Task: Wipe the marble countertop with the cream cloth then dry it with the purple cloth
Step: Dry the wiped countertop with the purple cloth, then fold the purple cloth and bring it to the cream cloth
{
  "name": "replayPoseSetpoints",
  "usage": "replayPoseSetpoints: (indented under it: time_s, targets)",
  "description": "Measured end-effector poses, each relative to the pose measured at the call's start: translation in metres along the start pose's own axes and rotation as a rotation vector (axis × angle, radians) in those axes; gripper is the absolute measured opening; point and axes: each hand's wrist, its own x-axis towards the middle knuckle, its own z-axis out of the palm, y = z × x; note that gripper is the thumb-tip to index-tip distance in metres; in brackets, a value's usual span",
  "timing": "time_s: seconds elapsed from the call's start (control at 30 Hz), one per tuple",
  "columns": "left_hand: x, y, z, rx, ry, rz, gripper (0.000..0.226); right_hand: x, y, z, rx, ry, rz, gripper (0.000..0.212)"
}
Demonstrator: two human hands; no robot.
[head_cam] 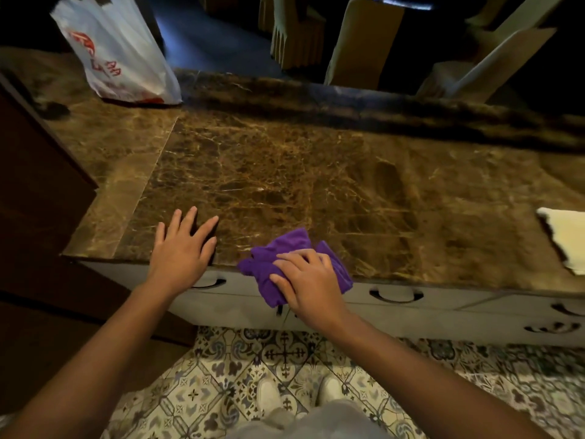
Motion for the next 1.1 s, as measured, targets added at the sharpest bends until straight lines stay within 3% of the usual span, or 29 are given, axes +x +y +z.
replayPoseSetpoints:
  time_s: [0.1,0.2,0.27,0.37,0.5,0.7,0.83,0.97,1.1]
  targets:
    - [-0.005,0.018,-0.009,-0.097,-0.069,0.028,0.062,-0.006,0.006,-0.014,0.189,-0.002,0.124,0.033]
    - [-0.027,0.065,-0.019,-0.300,0.035,0.132,0.071,-0.004,0.013,-0.037,0.612,0.001,0.384,0.028]
    - [-0.048,0.097,-0.026,-0.477,0.077,0.184,0.073,-0.002,0.017,-0.057,0.881,0.032,0.606,0.029]
    - [-0.074,0.140,-0.035,-0.787,0.023,0.233,0.085,-0.010,0.024,-0.087,1.119,0.089,0.764,0.027]
    - [-0.091,0.190,-0.042,-0.914,-0.037,0.247,0.054,-0.034,0.026,-0.121,1.488,0.128,0.854,0.034]
    - [-0.116,0.269,-0.048,-0.959,0.203,0.211,0.031,-0.094,0.056,-0.172,1.824,0.106,0.812,0.068]
    - [-0.139,0.321,-0.052,-1.181,0.112,0.175,0.022,-0.150,0.082,-0.207,1.790,0.172,0.699,0.062]
    - [-0.164,0.372,-0.049,-1.392,-0.114,0.253,0.018,-0.210,0.103,-0.233,1.406,0.233,0.755,0.048]
    - [-0.189,0.415,-0.032,-1.386,-0.369,0.254,0.019,-0.271,0.119,-0.255,1.278,0.335,0.802,0.023]
